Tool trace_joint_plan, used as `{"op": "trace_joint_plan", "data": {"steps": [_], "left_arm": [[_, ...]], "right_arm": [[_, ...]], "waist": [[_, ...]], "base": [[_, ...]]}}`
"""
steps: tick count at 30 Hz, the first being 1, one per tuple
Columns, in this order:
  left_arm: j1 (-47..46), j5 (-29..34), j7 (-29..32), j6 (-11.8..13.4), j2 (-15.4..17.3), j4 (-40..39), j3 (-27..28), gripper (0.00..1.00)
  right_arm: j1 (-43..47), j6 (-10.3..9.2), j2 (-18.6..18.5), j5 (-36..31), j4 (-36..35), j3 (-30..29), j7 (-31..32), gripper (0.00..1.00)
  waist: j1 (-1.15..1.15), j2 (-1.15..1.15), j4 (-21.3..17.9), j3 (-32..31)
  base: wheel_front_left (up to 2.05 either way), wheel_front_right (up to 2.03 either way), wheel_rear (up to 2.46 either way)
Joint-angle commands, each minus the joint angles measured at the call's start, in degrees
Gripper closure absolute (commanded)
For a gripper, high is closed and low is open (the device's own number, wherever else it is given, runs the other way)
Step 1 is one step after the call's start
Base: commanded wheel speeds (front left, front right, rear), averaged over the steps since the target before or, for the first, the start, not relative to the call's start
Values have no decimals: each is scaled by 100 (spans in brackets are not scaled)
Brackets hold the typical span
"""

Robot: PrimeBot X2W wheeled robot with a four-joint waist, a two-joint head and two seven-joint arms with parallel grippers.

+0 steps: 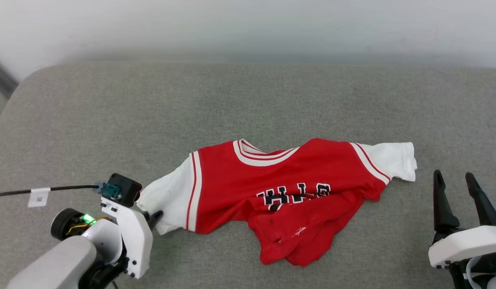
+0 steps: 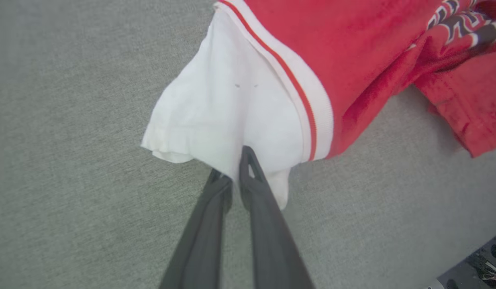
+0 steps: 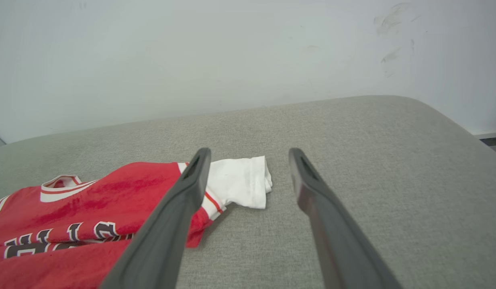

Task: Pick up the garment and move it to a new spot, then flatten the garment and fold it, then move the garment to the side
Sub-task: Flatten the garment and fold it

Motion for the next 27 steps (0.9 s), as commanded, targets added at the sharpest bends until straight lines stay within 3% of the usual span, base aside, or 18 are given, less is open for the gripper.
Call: {"op": "trace_joint_plan", "data": {"steps": [1,5,10,14,18,27], "left_arm": [[14,69,-166,52,-70,38,48,0],[-30,245,-726,196,-269,136,162,0],[-185,431,-875,360,-389,-276,153,0],[-490,556,-393,290,-621,-812,-125,0],[-842,599,192,306,-1096,-1059,-442,0],[-1489,757,1043,92,-2027,-420,-1087,0]], "right_arm": [[52,-4,3,9,-3,2,15,0],[87,-4,3,-14,-36,3,61,0],[160,-4,3,-31,-74,-49,91,0],[189,-4,4,-27,-94,-12,115,0],[115,-4,3,-29,-130,83,165,0],[-5,-4,3,-49,-217,37,181,0]], "waist": [[1,0,15,-36],[1,0,18,-119],[1,0,23,-203],[1,0,-5,-143],[1,0,-138,2],[1,0,-609,510]], "base": [[0,0,0],[0,0,0],[0,0,0],[0,0,0],[0,0,0],[0,0,0]]}}
